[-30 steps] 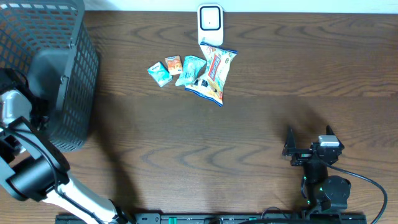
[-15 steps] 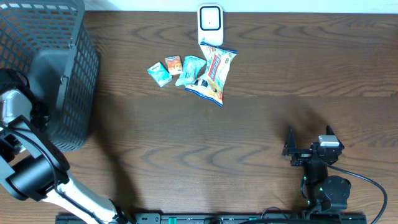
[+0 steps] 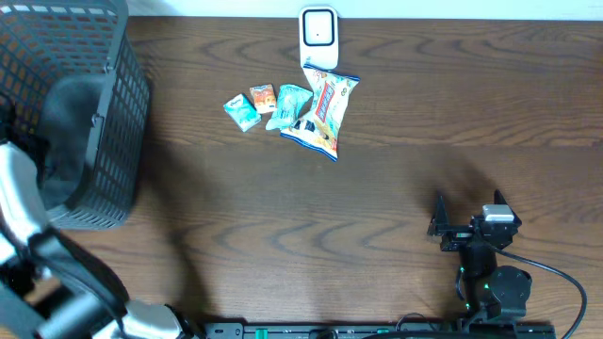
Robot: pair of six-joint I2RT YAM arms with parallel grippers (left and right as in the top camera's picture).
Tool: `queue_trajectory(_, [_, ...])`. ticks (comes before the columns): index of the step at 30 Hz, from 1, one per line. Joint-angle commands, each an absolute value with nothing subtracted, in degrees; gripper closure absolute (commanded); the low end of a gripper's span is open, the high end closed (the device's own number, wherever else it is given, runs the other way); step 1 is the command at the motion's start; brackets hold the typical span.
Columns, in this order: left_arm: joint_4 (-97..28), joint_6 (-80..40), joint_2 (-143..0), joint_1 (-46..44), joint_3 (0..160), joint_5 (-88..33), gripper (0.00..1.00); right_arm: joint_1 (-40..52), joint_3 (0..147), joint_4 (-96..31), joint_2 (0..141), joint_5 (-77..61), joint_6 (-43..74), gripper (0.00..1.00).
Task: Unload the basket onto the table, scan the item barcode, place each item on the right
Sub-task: 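Reach into the basket and grasp the green Zam-Buk tin with left gripper, then carry the Zam-Buk tin to the scanner and hold it near the window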
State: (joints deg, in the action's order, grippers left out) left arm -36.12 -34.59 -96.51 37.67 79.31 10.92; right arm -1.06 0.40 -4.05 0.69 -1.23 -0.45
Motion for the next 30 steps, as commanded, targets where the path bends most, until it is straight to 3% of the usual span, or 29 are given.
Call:
queue_trajectory(1, [-34.87,-34.35,-88.86,37.69,79.66,4.10,0.56,-1.23,0.32,-4.32,0.32,-0.78,0.16,0.01])
queue_trajectory(8, [-26.61,-40.82,-75.29,37.28,79.66,-17.65,0.55,-1.23,0.32,-4.29,0.32,-0.78,0.19,0.01])
queue_trajectory(13, [-22.20,-47.64,-70.54,32.10,79.66,-26.09,0.55,-1.23,0.32,-4.32,0.32,-0.78,0.19,0.01])
queue_trajectory(22, [-22.39,-38.79,-73.63,9.21,79.61,-26.09,0.55,-1.23,0.32,-4.32,0.32,-0.78,0.16,0.01])
queue_trajectory(30, [-22.79,-27.57,-86.28,-8.12,79.61,-11.46,0.54,-1.23,0.32,-4.29,0.32,-0.78,0.16,0.01])
